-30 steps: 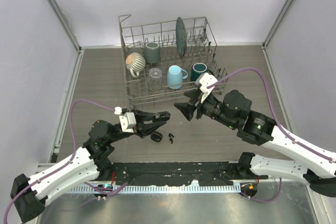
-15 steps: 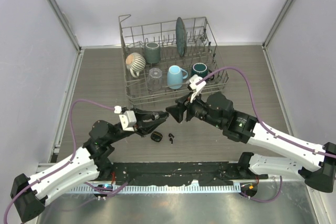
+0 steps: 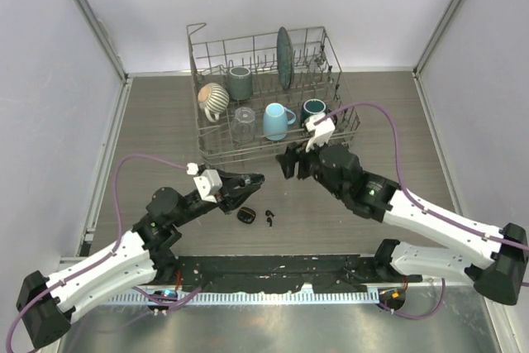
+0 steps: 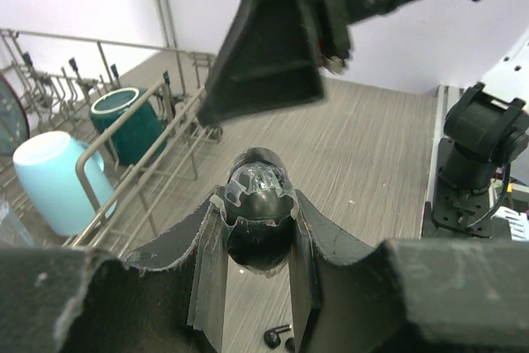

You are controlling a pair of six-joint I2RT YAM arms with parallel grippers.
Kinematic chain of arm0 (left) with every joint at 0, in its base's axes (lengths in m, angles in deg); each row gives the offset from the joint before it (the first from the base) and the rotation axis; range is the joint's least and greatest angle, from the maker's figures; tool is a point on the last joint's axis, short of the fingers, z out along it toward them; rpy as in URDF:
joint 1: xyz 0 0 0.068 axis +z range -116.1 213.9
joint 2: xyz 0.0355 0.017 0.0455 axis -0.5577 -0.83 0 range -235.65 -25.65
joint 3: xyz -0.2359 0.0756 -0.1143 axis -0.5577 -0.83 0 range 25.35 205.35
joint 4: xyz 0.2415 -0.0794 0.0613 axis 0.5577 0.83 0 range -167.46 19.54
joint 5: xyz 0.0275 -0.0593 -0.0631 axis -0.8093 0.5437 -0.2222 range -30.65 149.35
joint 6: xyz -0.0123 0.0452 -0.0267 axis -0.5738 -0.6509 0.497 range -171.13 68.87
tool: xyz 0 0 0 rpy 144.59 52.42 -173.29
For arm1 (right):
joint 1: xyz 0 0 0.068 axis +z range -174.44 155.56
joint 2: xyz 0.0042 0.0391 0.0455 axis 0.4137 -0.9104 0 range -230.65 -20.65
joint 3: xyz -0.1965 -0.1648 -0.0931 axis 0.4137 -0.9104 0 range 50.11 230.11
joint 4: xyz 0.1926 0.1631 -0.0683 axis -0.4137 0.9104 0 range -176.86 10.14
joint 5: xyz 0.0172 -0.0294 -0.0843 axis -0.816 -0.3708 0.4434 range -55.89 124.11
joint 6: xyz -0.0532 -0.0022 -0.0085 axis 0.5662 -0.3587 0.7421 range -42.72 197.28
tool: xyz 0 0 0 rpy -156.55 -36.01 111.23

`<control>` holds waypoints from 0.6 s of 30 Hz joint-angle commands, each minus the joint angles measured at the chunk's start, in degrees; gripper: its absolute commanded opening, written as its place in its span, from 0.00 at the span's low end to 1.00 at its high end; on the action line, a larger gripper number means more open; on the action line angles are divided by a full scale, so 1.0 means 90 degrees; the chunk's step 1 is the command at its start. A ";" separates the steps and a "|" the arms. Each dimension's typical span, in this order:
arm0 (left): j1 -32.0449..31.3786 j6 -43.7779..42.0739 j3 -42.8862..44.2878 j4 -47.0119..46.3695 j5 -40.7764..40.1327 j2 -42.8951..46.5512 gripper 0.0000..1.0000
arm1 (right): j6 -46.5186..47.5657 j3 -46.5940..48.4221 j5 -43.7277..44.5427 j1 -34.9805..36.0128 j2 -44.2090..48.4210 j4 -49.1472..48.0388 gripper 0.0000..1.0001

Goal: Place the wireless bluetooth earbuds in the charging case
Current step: Adjust the distractor at the center of the board.

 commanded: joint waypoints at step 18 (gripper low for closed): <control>0.0007 -0.0394 0.0271 0.1388 -0.0831 0.1428 0.00 | -0.0642 0.3347 -0.0773 -0.3465 -0.3589 0.1230 0.89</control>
